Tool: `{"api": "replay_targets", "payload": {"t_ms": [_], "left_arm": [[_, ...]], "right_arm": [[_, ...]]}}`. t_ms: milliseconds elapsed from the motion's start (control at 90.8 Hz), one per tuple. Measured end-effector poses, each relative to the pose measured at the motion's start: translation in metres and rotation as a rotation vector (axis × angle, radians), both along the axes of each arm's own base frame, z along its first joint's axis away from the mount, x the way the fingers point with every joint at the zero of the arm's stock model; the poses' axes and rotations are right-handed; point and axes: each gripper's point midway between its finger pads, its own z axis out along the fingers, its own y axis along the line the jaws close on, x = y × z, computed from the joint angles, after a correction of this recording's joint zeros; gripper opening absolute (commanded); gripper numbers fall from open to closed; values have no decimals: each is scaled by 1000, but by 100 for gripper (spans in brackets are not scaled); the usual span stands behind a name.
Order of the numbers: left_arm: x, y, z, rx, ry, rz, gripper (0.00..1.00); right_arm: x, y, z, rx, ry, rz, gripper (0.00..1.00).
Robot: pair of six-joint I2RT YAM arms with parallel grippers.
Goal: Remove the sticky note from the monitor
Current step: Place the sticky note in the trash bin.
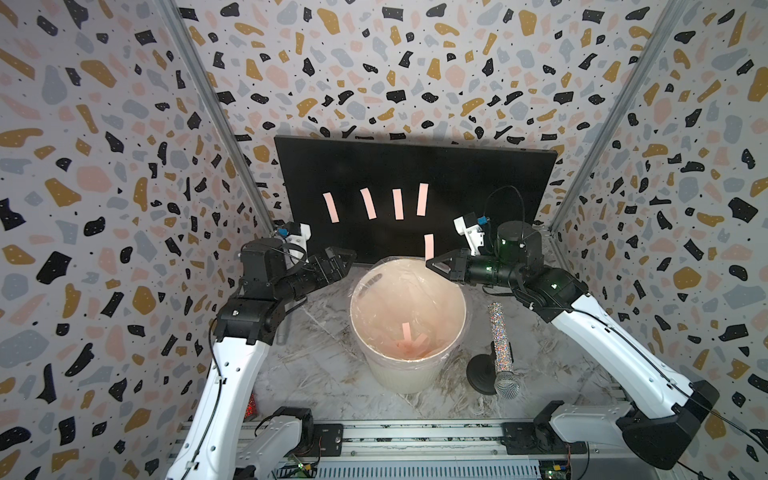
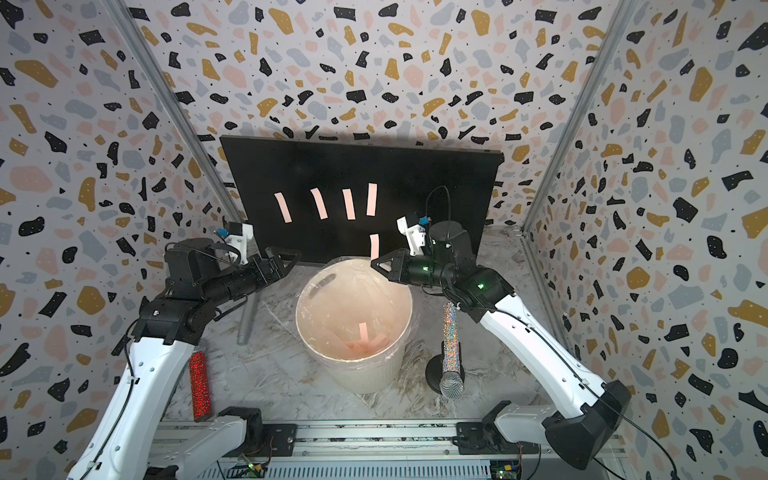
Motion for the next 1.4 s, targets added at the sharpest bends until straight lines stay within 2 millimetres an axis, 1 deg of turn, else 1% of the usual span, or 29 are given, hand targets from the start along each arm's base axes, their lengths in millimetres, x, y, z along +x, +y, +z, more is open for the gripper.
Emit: {"api": "replay_targets", "payload": {"t_ms": [165, 319, 440, 606, 749, 859, 969, 1178, 1398], "left_arm": [[0, 0, 0, 0, 0, 0, 100], [0, 0, 0, 0, 0, 0, 100], [0, 0, 0, -3, 2, 1, 100], [0, 0, 0, -4, 3, 2, 99], [0, 0, 0, -5, 4, 2, 99], [0, 0, 0, -5, 4, 2, 99], [0, 0, 0, -6, 4, 2, 99], [-1, 0, 1, -6, 0, 3, 100], [-2, 0, 2, -6, -3, 3, 100]], "right_arm": [[-23, 10, -16, -63, 12, 81, 0], [-41, 16, -36, -147, 29, 147, 0], [-50, 18, -44, -208, 25, 173, 0], [-58, 21, -53, -281, 8, 197, 6], [-63, 24, -67, -345, 6, 213, 14], [-66, 24, -80, -398, 12, 220, 23], [-67, 23, -86, -427, 8, 222, 32], [-65, 19, -88, -453, -4, 209, 42], [-60, 18, -80, -458, -37, 184, 54]]}}
